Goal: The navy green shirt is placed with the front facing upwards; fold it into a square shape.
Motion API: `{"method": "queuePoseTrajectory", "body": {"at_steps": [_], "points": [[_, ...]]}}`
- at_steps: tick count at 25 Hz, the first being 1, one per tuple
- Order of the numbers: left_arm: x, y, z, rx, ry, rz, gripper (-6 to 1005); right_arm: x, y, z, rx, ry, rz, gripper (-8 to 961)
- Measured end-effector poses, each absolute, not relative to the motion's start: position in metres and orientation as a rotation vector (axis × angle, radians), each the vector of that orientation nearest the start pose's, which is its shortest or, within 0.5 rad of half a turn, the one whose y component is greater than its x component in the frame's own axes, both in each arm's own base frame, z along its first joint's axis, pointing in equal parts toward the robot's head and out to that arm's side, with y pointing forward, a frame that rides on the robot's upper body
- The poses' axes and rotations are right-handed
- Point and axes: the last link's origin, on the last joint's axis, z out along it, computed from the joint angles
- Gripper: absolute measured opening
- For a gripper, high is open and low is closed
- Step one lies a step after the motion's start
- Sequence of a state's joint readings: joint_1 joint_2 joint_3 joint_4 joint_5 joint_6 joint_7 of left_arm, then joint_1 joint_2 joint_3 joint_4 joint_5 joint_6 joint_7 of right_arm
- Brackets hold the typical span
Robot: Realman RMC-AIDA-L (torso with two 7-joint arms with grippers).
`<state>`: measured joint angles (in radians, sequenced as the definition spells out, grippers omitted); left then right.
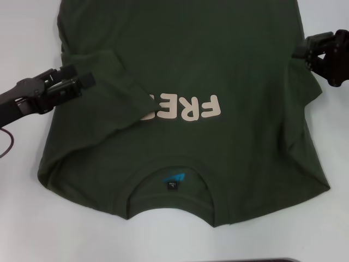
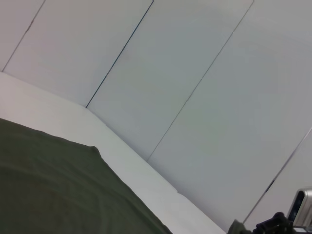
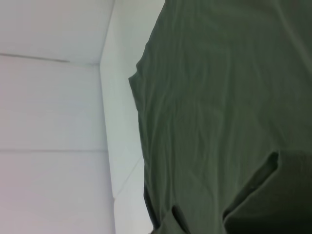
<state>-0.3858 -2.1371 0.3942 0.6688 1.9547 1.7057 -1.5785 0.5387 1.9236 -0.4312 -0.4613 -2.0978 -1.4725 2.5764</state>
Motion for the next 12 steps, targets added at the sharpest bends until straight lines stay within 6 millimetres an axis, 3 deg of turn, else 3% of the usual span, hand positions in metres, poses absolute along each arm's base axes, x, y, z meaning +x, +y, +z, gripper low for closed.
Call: {"method": "queuePoseTrajectory", "body": {"at_steps": [5, 12], "points": [[-0.296, 0.284, 0.023, -2.360, -1.086, -1.103, 843, 0.328, 0.341, 0.041, -1.644, 2.331, 0.976, 16], [-0.299, 0.284, 0.028, -2.316, -1.085, -1.123, 840, 0.327, 0.341, 0.031, -1.650, 2.307, 0.992, 112]]}}
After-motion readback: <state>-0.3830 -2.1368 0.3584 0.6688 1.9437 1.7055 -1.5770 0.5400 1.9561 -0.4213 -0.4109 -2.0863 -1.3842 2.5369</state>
